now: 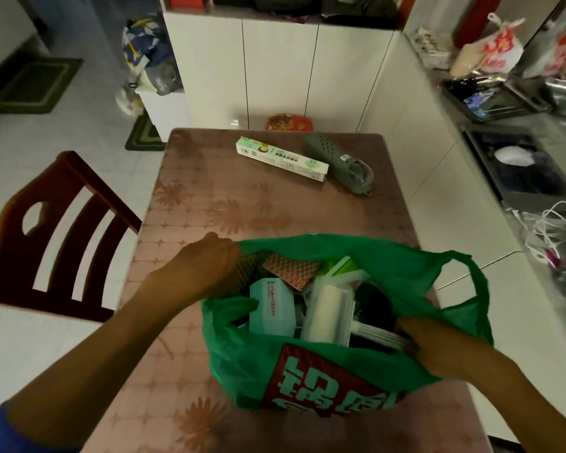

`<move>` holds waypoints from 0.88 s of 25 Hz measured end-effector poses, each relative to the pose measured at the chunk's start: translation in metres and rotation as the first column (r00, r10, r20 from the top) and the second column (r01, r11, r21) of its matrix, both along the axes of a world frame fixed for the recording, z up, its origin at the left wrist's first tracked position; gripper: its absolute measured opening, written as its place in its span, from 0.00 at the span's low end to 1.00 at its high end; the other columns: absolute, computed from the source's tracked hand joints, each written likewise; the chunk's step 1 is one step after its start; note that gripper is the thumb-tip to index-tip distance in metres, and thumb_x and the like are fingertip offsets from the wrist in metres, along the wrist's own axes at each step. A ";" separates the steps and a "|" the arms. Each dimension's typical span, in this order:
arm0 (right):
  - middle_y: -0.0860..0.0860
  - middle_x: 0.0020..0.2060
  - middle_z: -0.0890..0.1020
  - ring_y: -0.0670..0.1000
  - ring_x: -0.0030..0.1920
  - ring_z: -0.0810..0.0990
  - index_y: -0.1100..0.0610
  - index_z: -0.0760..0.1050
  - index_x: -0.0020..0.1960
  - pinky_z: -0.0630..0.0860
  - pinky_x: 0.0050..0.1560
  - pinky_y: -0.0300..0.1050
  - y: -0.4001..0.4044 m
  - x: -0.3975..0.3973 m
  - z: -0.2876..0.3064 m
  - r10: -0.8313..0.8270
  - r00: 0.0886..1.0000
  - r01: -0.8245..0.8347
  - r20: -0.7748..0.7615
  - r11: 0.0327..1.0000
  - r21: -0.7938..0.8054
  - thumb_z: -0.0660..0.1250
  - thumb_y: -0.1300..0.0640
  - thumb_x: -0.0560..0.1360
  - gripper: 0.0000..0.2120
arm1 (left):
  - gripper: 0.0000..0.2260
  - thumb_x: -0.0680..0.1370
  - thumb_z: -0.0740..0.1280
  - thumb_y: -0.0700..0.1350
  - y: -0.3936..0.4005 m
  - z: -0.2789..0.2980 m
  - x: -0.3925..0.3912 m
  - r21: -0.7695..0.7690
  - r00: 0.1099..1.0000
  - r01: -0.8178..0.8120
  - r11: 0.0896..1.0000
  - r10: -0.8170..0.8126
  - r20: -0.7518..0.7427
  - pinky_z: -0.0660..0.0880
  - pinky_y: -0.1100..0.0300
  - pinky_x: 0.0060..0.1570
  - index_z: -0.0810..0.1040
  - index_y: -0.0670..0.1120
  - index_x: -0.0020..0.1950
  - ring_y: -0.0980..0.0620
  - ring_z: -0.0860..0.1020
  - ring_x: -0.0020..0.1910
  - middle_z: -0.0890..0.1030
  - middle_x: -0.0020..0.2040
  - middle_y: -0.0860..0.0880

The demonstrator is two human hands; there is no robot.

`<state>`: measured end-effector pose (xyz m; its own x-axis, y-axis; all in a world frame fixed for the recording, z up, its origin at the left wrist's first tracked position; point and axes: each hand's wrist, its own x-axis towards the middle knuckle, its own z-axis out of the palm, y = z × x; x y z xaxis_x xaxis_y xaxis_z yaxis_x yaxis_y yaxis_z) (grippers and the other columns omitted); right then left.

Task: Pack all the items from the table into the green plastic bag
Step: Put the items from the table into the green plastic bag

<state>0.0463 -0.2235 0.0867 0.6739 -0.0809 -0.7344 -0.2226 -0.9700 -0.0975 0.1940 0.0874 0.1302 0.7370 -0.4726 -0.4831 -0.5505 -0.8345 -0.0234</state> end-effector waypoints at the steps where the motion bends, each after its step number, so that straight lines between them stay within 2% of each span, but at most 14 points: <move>1: 0.52 0.46 0.78 0.47 0.42 0.76 0.53 0.69 0.48 0.69 0.36 0.37 0.005 0.003 0.000 0.034 0.999 -0.034 -0.001 0.998 -0.061 0.59 0.56 0.78 0.02 | 0.16 0.78 0.59 0.46 -0.001 0.003 0.001 -0.073 0.999 -0.033 0.997 0.031 -0.034 0.75 0.53 0.49 0.69 0.44 0.65 0.46 0.72 0.56 0.75 0.60 0.44; 3: 0.52 0.49 0.80 0.50 0.45 0.79 0.53 0.71 0.55 0.75 0.41 0.42 0.019 0.014 0.010 0.114 0.991 -0.103 0.071 0.984 -0.143 0.60 0.54 0.78 0.08 | 0.20 0.77 0.62 0.45 -0.001 0.006 0.005 -0.248 0.986 -0.118 0.961 0.084 -0.145 0.76 0.53 0.49 0.68 0.49 0.69 0.47 0.75 0.55 0.76 0.62 0.45; 4: 0.51 0.48 0.80 0.50 0.44 0.79 0.53 0.71 0.56 0.76 0.42 0.43 0.029 0.024 0.021 0.129 0.980 -0.113 0.154 0.988 -0.110 0.61 0.52 0.78 0.09 | 0.19 0.77 0.63 0.45 -0.001 0.007 0.008 -0.328 0.976 -0.156 0.932 0.096 -0.193 0.77 0.54 0.48 0.69 0.52 0.69 0.48 0.76 0.54 0.76 0.62 0.46; 7: 0.49 0.47 0.80 0.48 0.44 0.79 0.51 0.74 0.55 0.79 0.46 0.48 0.054 0.079 0.056 -0.014 0.920 -0.075 0.391 0.974 0.212 0.63 0.49 0.77 0.09 | 0.15 0.77 0.65 0.47 -0.001 -0.002 0.027 -0.475 0.953 -0.229 0.850 0.095 -0.289 0.76 0.53 0.54 0.74 0.56 0.63 0.52 0.75 0.57 0.74 0.65 0.51; 10: 0.47 0.49 0.80 0.47 0.45 0.79 0.51 0.75 0.55 0.77 0.46 0.44 0.058 0.181 0.057 -0.102 0.839 -0.083 0.534 0.947 0.310 0.65 0.50 0.76 0.09 | 0.13 0.76 0.67 0.50 -0.009 -0.015 0.049 -0.495 0.940 -0.242 0.835 0.075 -0.333 0.72 0.53 0.61 0.76 0.59 0.60 0.55 0.70 0.63 0.69 0.69 0.54; 12: 0.51 0.56 0.81 0.51 0.51 0.80 0.52 0.76 0.57 0.77 0.50 0.45 0.047 0.261 0.023 -0.181 0.793 -0.022 0.581 0.945 0.325 0.66 0.54 0.75 0.11 | 0.14 0.74 0.68 0.52 -0.020 -0.030 0.064 -0.468 0.928 -0.231 0.853 0.048 -0.370 0.71 0.56 0.62 0.75 0.61 0.59 0.57 0.69 0.64 0.68 0.68 0.57; 15: 0.56 0.63 0.77 0.57 0.58 0.78 0.54 0.69 0.68 0.76 0.56 0.49 0.020 0.354 -0.062 -0.239 0.828 0.118 0.507 0.959 0.258 0.66 0.57 0.74 0.22 | 0.14 0.66 0.67 0.61 -0.030 -0.055 0.081 -0.424 0.882 -0.263 0.867 0.038 -0.469 0.73 0.59 0.60 0.73 0.72 0.51 0.61 0.70 0.62 0.69 0.63 0.65; 17: 0.57 0.64 0.75 0.59 0.60 0.76 0.55 0.64 0.71 0.75 0.59 0.54 0.002 0.388 -0.111 -0.246 0.825 0.163 0.509 0.965 0.204 0.68 0.57 0.72 0.29 | 0.15 0.64 0.67 0.61 -0.029 -0.069 0.085 -0.435 0.876 -0.264 0.861 0.025 -0.482 0.73 0.62 0.59 0.71 0.77 0.47 0.66 0.71 0.59 0.69 0.59 0.71; 19: 0.59 0.68 0.71 0.61 0.63 0.75 0.56 0.60 0.73 0.73 0.62 0.58 -0.008 0.422 -0.150 -0.215 0.812 0.158 0.543 0.976 0.150 0.70 0.58 0.70 0.34 | 0.15 0.65 0.66 0.60 -0.025 -0.083 0.086 -0.450 0.880 -0.298 0.842 0.060 -0.471 0.73 0.65 0.57 0.74 0.74 0.50 0.67 0.72 0.57 0.72 0.59 0.69; 21: 0.59 0.73 0.63 0.63 0.67 0.70 0.57 0.52 0.76 0.70 0.65 0.60 -0.013 0.449 -0.174 -0.129 0.857 0.103 0.498 0.992 0.079 0.72 0.58 0.69 0.42 | 0.17 0.64 0.60 0.64 -0.016 -0.097 0.086 -0.444 0.884 -0.349 0.825 0.133 -0.448 0.74 0.60 0.57 0.75 0.69 0.52 0.63 0.73 0.57 0.77 0.60 0.62; 22: 0.59 0.74 0.60 0.64 0.68 0.68 0.56 0.48 0.77 0.70 0.65 0.61 -0.017 0.460 -0.184 -0.105 0.878 0.091 0.467 0.994 0.053 0.73 0.57 0.69 0.45 | 0.16 0.64 0.59 0.65 -0.011 -0.105 0.087 -0.443 0.878 -0.376 0.814 0.160 -0.451 0.75 0.57 0.57 0.74 0.73 0.51 0.62 0.74 0.57 0.77 0.60 0.61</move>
<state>0.5061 -0.2401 -0.0976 0.9295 -0.1484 -0.3375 -0.2379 -0.9408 -0.2414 0.2810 0.0761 0.0248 0.6818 -0.5366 -0.4972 -0.1762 -0.7802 0.6002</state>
